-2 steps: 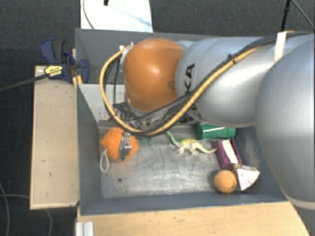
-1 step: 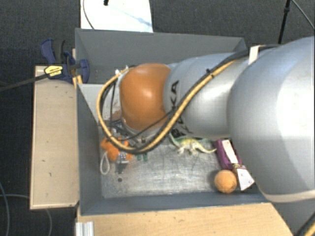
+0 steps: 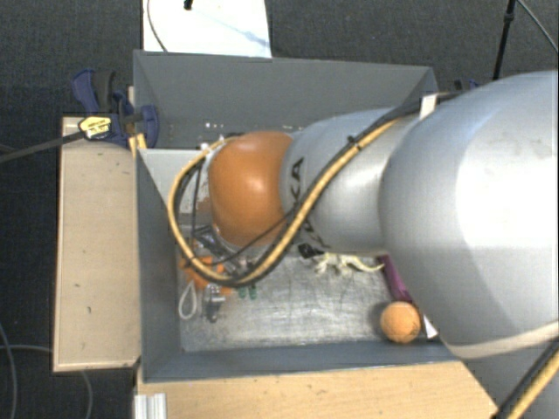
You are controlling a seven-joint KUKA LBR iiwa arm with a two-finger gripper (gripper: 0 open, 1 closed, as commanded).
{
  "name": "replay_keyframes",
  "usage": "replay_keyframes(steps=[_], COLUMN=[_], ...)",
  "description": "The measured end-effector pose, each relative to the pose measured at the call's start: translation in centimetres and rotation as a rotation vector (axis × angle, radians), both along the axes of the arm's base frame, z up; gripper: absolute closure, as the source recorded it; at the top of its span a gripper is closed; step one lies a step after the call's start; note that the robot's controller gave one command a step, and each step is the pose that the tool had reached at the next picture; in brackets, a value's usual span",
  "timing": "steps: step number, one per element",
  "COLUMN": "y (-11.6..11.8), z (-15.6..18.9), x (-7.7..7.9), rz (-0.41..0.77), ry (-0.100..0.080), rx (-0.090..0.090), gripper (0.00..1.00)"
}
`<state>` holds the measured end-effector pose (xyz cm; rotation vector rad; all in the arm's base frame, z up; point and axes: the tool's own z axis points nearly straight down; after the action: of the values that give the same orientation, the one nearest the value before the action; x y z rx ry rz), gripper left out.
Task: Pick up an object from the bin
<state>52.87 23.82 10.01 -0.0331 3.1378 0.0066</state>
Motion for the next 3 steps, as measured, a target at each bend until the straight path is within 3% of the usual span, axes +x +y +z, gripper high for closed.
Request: replay_keyframes(steps=[1,2,3], y=[-0.2,-1.0,-2.2], z=[0.2,-2.1,-2.6], x=[2.0,3.4,3.5], rz=[0.114,0.183,0.105], ry=[-0.003,-0.006,-0.008], rx=[-0.001,0.000,0.002], gripper=[0.00,0.00,1.00])
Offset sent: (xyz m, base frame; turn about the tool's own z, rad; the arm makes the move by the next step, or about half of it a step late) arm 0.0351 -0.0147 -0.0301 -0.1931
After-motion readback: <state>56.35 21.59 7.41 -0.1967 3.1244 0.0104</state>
